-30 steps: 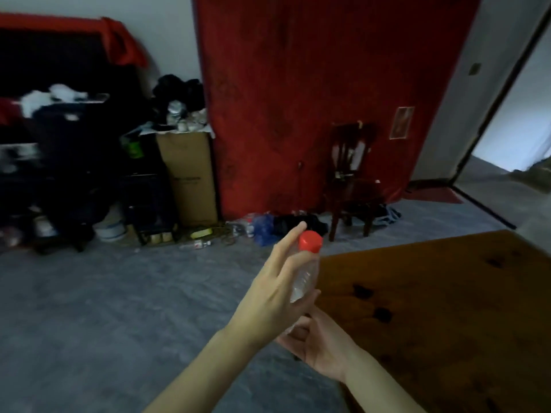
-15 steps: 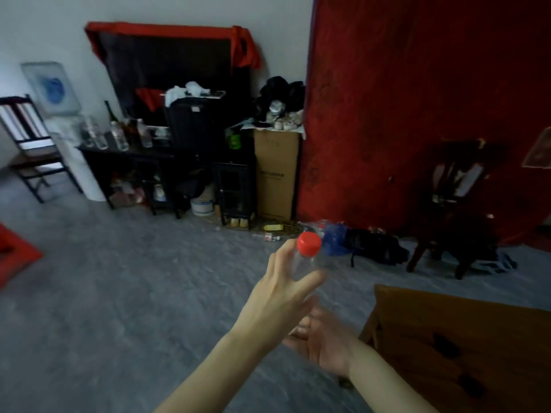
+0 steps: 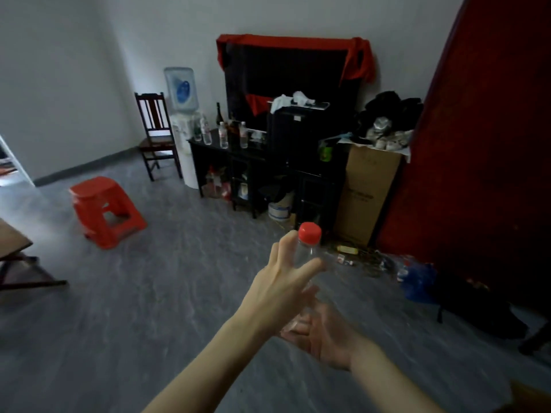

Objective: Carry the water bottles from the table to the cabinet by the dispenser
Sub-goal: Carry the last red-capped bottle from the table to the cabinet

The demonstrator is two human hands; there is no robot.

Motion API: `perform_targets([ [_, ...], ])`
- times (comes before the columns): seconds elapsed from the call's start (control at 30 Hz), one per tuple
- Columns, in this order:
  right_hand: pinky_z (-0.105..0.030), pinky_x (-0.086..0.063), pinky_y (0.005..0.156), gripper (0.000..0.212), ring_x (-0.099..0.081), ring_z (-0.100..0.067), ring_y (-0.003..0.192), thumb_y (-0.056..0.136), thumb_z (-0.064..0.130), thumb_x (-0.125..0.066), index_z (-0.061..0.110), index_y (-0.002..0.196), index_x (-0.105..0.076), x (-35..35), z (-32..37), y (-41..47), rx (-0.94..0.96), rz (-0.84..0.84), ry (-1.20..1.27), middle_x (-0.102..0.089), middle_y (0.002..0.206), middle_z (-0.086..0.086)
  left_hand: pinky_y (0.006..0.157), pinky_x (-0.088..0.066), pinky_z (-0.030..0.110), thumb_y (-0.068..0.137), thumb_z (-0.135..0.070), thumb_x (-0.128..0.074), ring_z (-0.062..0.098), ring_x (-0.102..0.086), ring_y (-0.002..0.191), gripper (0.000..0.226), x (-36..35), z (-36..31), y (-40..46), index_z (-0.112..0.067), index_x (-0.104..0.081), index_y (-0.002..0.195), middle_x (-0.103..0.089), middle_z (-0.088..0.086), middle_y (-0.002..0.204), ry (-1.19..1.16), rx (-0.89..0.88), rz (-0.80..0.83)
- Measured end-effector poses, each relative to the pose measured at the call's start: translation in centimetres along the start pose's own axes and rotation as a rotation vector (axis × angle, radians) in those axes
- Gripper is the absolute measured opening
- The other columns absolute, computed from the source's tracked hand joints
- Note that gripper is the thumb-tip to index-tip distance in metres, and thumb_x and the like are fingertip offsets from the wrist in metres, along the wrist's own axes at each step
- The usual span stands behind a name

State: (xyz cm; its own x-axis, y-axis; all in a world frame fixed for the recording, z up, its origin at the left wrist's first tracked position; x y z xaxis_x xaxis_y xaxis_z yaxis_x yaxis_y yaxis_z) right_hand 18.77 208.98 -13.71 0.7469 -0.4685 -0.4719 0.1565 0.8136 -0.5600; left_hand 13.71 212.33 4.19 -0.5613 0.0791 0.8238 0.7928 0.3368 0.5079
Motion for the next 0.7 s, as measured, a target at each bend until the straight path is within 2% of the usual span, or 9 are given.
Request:
perform_targets([
  [0.07, -0.041, -0.053, 0.098, 0.061, -0.061, -0.044, 0.119, 0.098, 0.048, -0.054, -0.005, 0.127, -0.059, -2.7, 0.6, 2.0, -0.049, 0.028, -0.005, -0.065, 0.122, -0.032, 0.05, -0.05, 0.021, 0.082, -0.027, -0.079, 0.03, -0.047, 0.123, 0.044, 1.5, 3.2, 0.5, -0.033, -0.051, 0.115, -0.02, 0.008, 0.148, 0.011, 0.025, -0.016],
  [0.13, -0.046, -0.043, 0.111, 0.067, -0.057, -0.044, 0.125, 0.093, 0.051, -0.056, -0.009, 0.121, -0.062, -5.1, 1.4, 3.8, -0.069, 0.047, -0.012, -0.062, 0.125, -0.034, 0.05, -0.053, 0.024, 0.083, -0.027, -0.078, 0.03, -0.046, 0.124, 0.042, 3.0, 6.1, 0.9, -0.034, -0.051, 0.115, -0.019, 0.007, 0.149, 0.019, 0.046, -0.036],
  [0.2, -0.046, -0.035, 0.117, 0.071, -0.054, -0.046, 0.127, 0.087, 0.049, -0.06, -0.013, 0.123, -0.059, -6.8, 1.9, 5.5, -0.089, 0.058, 0.003, -0.061, 0.126, -0.035, 0.047, -0.055, 0.028, 0.083, -0.027, -0.079, 0.029, -0.048, 0.12, 0.044, 4.1, 8.7, 1.3, -0.035, -0.049, 0.114, -0.019, 0.006, 0.149, 0.032, 0.078, -0.051],
  [0.37, -0.044, -0.043, 0.105, 0.073, -0.056, -0.05, 0.122, 0.097, 0.046, -0.049, -0.019, 0.13, -0.049, -9.3, 3.1, 10.5, -0.148, 0.11, 0.06, -0.06, 0.123, -0.039, 0.047, -0.052, 0.028, 0.083, -0.031, -0.08, 0.028, -0.051, 0.116, 0.045, 5.0, 14.1, 2.2, -0.036, -0.048, 0.115, -0.018, 0.005, 0.148, 0.054, 0.144, -0.077],
  [0.47, -0.046, -0.046, 0.101, 0.075, -0.061, -0.05, 0.114, 0.098, 0.049, -0.049, -0.019, 0.128, -0.05, -10.3, 4.0, 14.1, -0.167, 0.122, 0.081, -0.068, 0.099, -0.033, 0.046, -0.044, 0.022, 0.082, -0.031, -0.08, 0.027, -0.053, 0.109, 0.046, 4.6, 17.6, 3.3, -0.036, -0.048, 0.114, -0.019, 0.003, 0.146, 0.07, 0.2, -0.091],
  [0.53, -0.049, -0.048, 0.102, 0.078, -0.056, -0.051, 0.122, 0.097, 0.05, -0.05, -0.02, 0.131, -0.046, -10.8, 4.5, 16.6, -0.199, 0.139, 0.114, -0.065, 0.094, -0.032, 0.045, -0.041, 0.02, 0.082, -0.032, -0.081, 0.027, -0.053, 0.11, 0.046, 4.1, 20.0, 4.3, -0.035, -0.049, 0.114, -0.02, 0.004, 0.146, 0.094, 0.231, -0.089],
  [0.63, -0.049, -0.048, 0.104, 0.076, -0.055, -0.052, 0.123, 0.098, 0.049, -0.049, -0.019, 0.133, -0.043, -11.3, 6.1, 20.4, -0.234, 0.149, 0.156, -0.066, 0.101, -0.035, 0.046, -0.036, 0.016, 0.079, -0.033, -0.084, 0.027, -0.05, 0.116, 0.048, 3.0, 23.8, 6.5, -0.033, -0.051, 0.115, -0.022, 0.007, 0.146, 0.119, 0.261, -0.084],
  [0.7, -0.045, -0.054, 0.091, 0.071, -0.055, -0.052, 0.123, 0.097, 0.046, -0.05, -0.017, 0.129, -0.048, -11.4, 7.8, 23.3, -0.251, 0.135, 0.162, -0.061, 0.121, -0.037, 0.045, -0.04, 0.017, 0.078, -0.033, -0.084, 0.027, -0.048, 0.118, 0.049, 2.4, 26.4, 8.3, -0.033, -0.052, 0.115, -0.022, 0.007, 0.146, 0.125, 0.282, -0.095],
])
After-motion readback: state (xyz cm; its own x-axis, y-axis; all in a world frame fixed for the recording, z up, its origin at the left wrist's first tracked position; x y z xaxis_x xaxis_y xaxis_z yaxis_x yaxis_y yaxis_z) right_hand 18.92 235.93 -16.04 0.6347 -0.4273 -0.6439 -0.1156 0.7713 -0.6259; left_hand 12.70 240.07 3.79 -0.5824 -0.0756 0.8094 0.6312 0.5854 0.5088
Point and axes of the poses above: each hand's wrist, its own y-axis towards the middle knuckle, its own x-axis out of the back of the hand, z = x × y, the point moved 10 cm from there along y, towards the middle knuckle
